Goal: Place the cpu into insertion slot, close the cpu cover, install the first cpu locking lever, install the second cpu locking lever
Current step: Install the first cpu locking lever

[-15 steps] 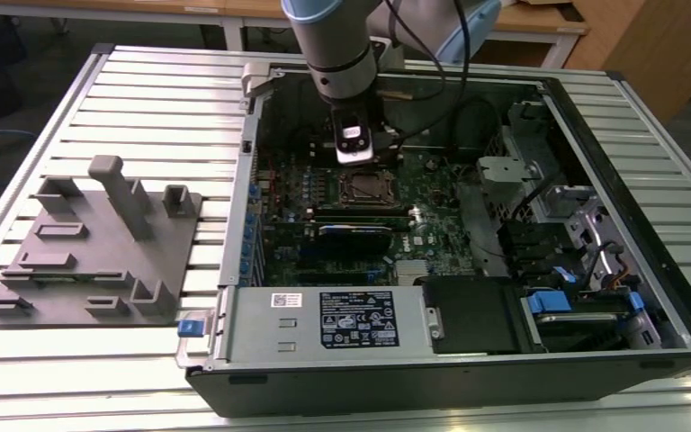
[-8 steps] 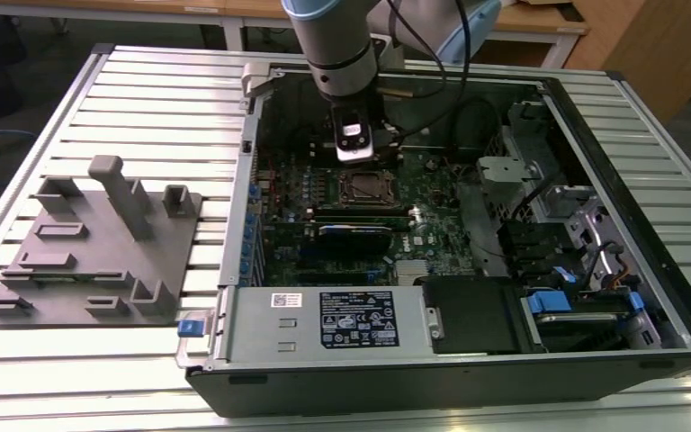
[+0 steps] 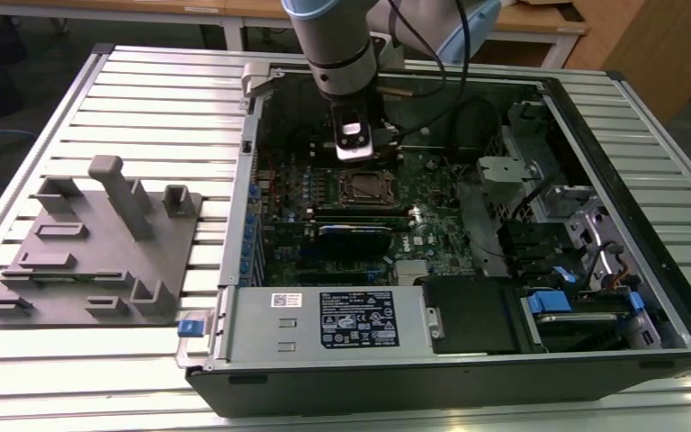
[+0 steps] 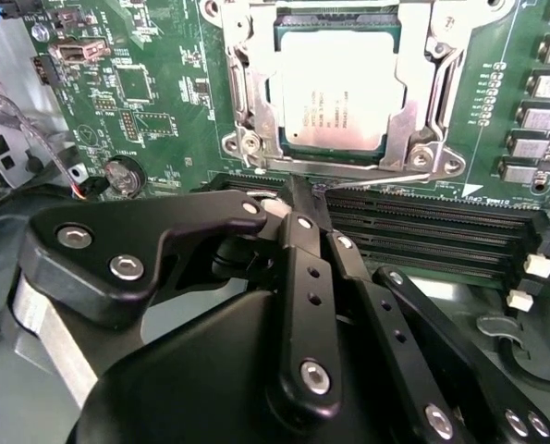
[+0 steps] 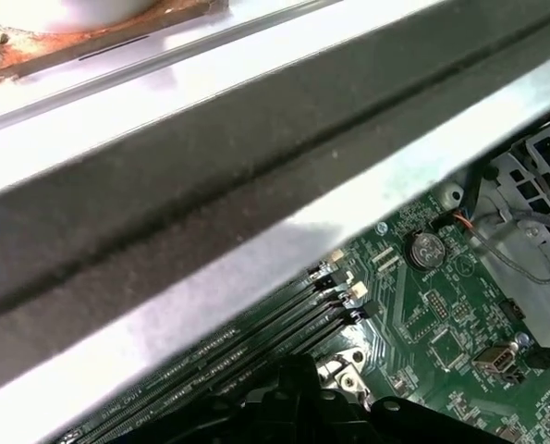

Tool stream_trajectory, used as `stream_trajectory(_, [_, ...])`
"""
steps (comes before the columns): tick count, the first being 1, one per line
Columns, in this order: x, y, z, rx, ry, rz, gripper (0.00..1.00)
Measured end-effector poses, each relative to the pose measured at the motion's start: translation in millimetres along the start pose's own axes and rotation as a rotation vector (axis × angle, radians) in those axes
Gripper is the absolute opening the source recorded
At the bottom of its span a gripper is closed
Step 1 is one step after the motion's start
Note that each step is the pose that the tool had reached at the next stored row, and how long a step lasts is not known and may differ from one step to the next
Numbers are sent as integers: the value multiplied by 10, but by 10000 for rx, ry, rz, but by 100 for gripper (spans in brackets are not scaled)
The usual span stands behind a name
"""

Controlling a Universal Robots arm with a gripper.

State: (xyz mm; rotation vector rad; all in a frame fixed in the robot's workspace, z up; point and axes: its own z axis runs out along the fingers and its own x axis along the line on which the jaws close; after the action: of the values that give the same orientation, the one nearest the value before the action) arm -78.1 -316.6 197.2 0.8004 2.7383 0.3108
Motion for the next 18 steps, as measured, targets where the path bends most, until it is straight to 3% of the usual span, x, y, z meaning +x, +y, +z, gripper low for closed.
stream_trajectory(13, [38, 29, 9, -7, 1, -1, 10])
stream_trajectory(18, [38, 26, 28, 122, -75, -49, 10])
